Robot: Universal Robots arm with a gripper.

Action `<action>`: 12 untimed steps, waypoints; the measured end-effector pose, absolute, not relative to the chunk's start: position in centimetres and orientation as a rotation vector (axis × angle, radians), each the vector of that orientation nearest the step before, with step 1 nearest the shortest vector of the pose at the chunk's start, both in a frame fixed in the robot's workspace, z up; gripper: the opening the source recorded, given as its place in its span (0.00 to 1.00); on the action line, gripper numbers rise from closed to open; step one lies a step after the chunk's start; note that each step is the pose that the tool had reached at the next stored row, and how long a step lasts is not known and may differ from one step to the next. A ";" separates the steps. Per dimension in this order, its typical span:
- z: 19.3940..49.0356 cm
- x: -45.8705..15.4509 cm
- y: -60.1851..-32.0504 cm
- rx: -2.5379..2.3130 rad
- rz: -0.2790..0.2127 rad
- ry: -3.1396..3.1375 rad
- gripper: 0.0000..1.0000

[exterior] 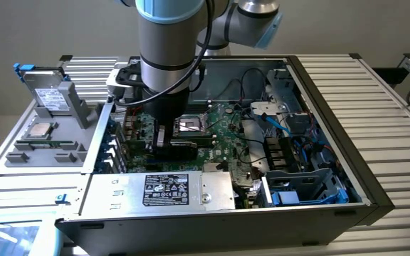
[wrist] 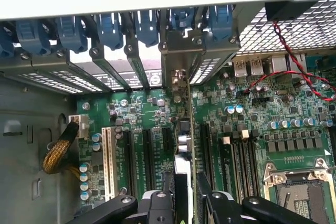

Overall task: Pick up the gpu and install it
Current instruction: 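Insert the gpu into the slot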

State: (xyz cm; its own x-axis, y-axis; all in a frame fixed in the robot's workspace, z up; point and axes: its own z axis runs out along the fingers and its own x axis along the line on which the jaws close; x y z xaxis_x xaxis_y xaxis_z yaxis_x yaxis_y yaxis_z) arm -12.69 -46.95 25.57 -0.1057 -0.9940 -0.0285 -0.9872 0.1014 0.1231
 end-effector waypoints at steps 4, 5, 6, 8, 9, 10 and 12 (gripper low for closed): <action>25.5 -12.7 -46.9 2.059 -0.171 -2.285 0.28; 25.5 -12.7 -46.9 2.059 -0.171 -2.285 0.28; 25.5 -12.7 -46.9 2.059 -0.172 -2.285 0.28; 25.5 -12.7 -46.8 2.059 -0.172 -2.285 0.28; 25.5 -12.7 -46.8 2.059 -0.172 -2.285 0.28; 25.5 -12.7 -46.8 2.059 -0.172 -2.285 0.28; 25.5 -12.7 -46.8 2.059 -0.172 -2.285 0.28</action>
State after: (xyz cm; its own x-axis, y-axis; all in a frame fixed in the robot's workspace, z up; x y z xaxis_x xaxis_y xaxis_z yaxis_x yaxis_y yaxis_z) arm -12.68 -46.80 25.50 -0.1056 -0.9940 -0.0289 -0.9872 0.1012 0.1236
